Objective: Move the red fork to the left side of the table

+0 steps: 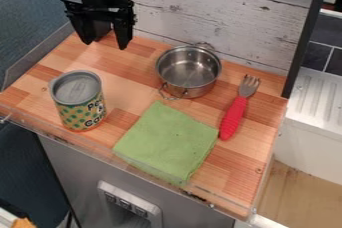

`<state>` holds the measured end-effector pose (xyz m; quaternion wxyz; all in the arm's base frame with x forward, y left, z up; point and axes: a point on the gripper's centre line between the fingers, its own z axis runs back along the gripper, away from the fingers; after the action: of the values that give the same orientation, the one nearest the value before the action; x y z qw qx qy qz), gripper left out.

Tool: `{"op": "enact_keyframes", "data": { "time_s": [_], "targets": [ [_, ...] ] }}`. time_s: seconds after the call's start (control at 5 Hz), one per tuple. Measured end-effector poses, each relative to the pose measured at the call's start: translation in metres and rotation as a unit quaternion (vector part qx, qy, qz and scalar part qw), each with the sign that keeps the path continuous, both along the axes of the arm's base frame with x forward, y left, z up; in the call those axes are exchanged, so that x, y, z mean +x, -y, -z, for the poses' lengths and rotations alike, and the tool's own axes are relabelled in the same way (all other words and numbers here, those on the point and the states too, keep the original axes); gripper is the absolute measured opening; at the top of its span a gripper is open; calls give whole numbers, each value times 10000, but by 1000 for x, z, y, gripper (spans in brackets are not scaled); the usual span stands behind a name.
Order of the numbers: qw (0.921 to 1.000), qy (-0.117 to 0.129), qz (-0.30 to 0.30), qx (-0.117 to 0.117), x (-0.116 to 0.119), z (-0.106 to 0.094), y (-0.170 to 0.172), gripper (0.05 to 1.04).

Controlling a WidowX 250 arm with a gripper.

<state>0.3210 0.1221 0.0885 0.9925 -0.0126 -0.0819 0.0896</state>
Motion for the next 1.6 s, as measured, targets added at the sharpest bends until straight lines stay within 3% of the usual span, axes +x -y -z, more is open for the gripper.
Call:
{"op": "enact_keyframes", "data": {
  "time_s": [0.2,0.4,0.6,0.8,1.2,1.6],
  "targets": [
    [9999,-156,0,-68,-2,11,3,999],
    [9983,-210,541,-65,-5,18,51,999],
    [9953,111,957,-37,-1,7,103,999],
    [9955,141,930,-117,0,15,140,999],
    [9971,-234,713,-110,-2,59,197,999],
    [9972,-337,665,-6,7,83,211,954]
  ]
}}
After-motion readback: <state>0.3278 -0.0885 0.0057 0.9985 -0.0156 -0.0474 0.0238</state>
